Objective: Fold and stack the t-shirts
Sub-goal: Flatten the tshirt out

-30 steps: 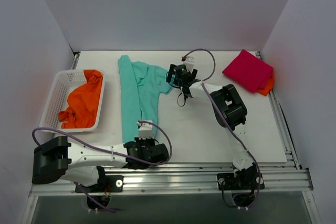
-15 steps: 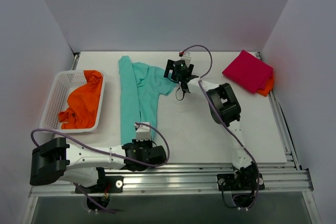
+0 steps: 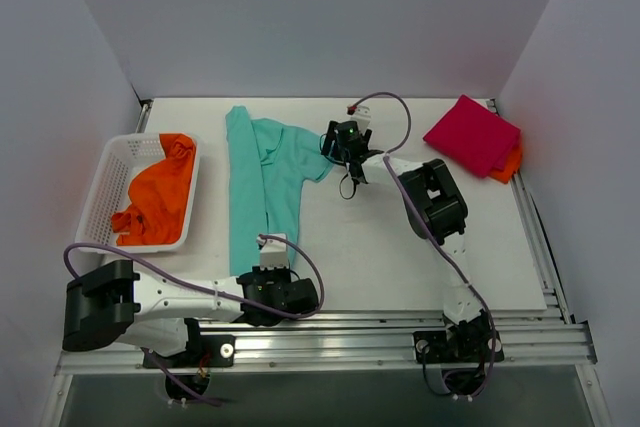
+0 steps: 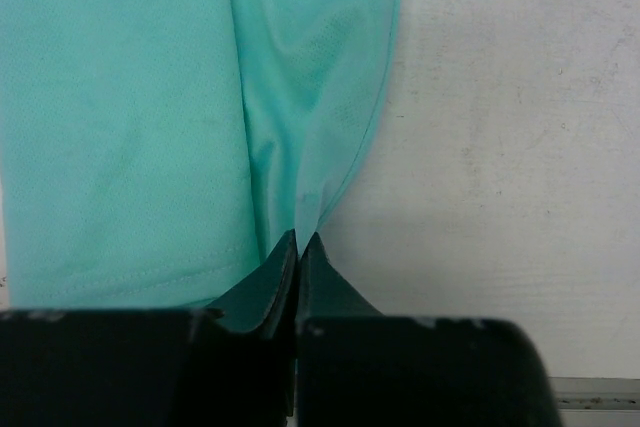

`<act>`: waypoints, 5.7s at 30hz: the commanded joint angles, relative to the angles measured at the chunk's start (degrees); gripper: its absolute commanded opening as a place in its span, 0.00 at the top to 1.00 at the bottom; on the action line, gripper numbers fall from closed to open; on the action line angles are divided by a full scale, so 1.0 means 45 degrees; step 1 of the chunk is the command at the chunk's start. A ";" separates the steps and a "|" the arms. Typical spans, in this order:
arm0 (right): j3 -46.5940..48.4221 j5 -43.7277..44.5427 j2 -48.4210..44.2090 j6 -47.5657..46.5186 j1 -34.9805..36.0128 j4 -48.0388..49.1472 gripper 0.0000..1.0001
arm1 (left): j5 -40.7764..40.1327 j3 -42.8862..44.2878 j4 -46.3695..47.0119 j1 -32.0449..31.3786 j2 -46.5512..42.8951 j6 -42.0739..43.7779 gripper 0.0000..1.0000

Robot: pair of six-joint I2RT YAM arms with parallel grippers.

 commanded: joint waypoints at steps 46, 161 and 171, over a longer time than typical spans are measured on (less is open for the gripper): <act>0.1136 0.2346 -2.1691 -0.1477 -0.0283 -0.8733 1.00 | 0.3517 1.4029 0.0147 -0.0748 -0.6061 1.4164 0.98; -0.7262 0.2066 -0.5939 0.4108 -0.0988 -0.2807 1.00 | 0.3749 0.3873 0.7104 1.2728 0.2339 0.7035 0.06; -0.6577 0.7050 -1.0277 0.4107 0.0809 -0.6952 0.07 | 0.2812 0.4225 0.4918 1.2456 -0.0003 0.7387 0.05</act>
